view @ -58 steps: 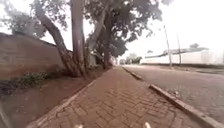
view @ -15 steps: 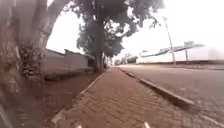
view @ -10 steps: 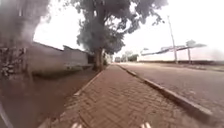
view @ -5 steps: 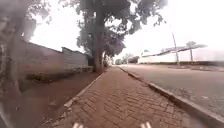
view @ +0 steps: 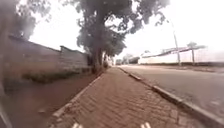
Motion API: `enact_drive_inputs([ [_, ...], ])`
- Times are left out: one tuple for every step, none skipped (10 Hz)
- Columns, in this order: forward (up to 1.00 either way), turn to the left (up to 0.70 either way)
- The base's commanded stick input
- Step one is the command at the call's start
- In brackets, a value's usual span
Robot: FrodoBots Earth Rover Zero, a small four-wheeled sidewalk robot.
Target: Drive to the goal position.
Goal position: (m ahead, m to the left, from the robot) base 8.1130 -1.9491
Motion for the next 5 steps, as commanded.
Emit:
enact_drive_inputs([
  [0.7,0.0],
  [0.7,0.0],
  [0.7,0.0],
  [0.7,0.0],
  [0.7,0.0],
])
